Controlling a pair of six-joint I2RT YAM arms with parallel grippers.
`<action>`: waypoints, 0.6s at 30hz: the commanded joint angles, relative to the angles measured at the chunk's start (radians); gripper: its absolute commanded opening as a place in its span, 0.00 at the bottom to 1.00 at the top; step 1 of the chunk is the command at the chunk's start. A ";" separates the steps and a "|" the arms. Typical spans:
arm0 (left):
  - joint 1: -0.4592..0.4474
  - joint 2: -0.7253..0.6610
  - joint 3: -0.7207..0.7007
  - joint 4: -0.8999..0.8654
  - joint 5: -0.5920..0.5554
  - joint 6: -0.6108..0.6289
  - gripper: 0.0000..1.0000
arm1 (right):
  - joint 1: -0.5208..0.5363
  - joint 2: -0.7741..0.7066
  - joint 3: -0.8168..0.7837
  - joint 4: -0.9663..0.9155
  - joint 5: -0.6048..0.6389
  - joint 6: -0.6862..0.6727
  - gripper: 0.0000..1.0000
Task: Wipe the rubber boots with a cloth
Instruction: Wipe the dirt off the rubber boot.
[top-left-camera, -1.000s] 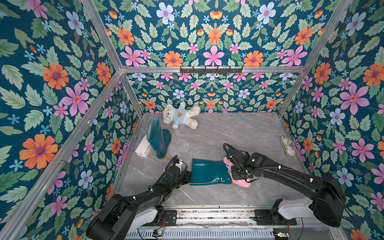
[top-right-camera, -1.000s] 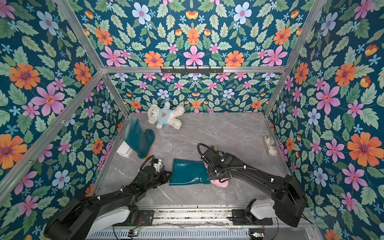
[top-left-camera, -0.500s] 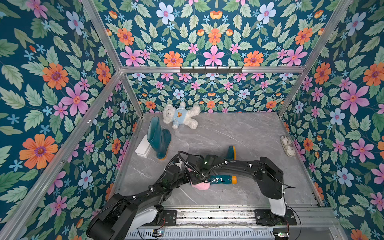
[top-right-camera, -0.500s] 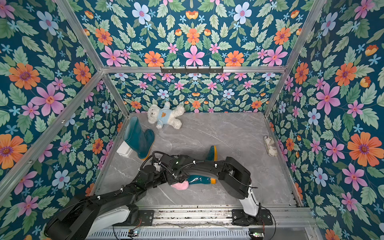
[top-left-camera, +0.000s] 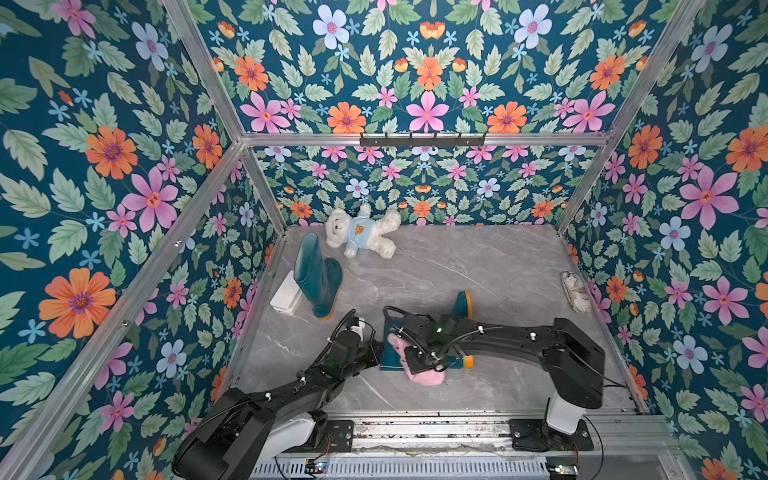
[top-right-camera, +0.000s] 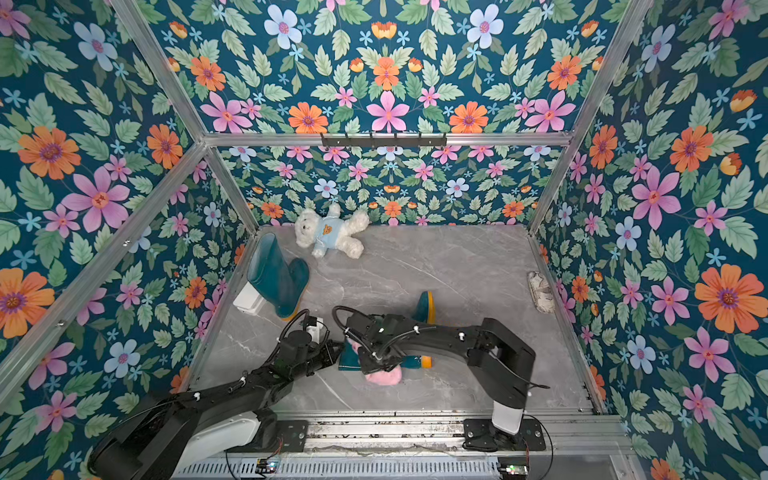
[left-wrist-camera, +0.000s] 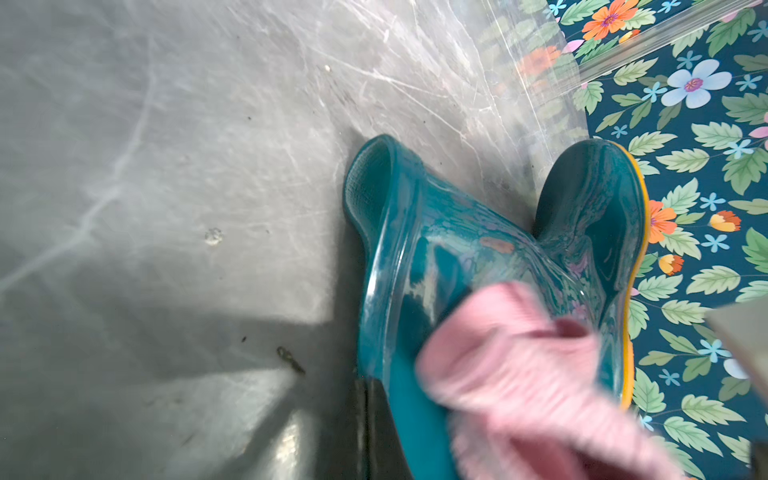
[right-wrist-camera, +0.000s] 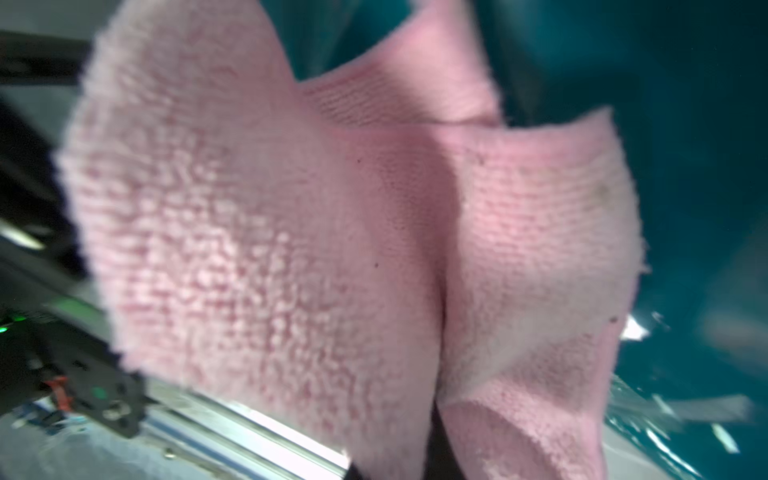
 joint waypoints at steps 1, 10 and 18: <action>0.002 -0.002 0.000 -0.004 -0.019 0.014 0.00 | -0.033 -0.148 -0.094 -0.113 0.106 0.033 0.00; 0.001 0.013 0.010 -0.017 -0.014 0.026 0.00 | -0.126 -0.456 -0.190 -0.272 0.262 -0.024 0.00; 0.001 -0.007 0.031 -0.079 -0.030 0.058 0.00 | -0.012 -0.233 -0.103 -0.116 0.180 -0.084 0.00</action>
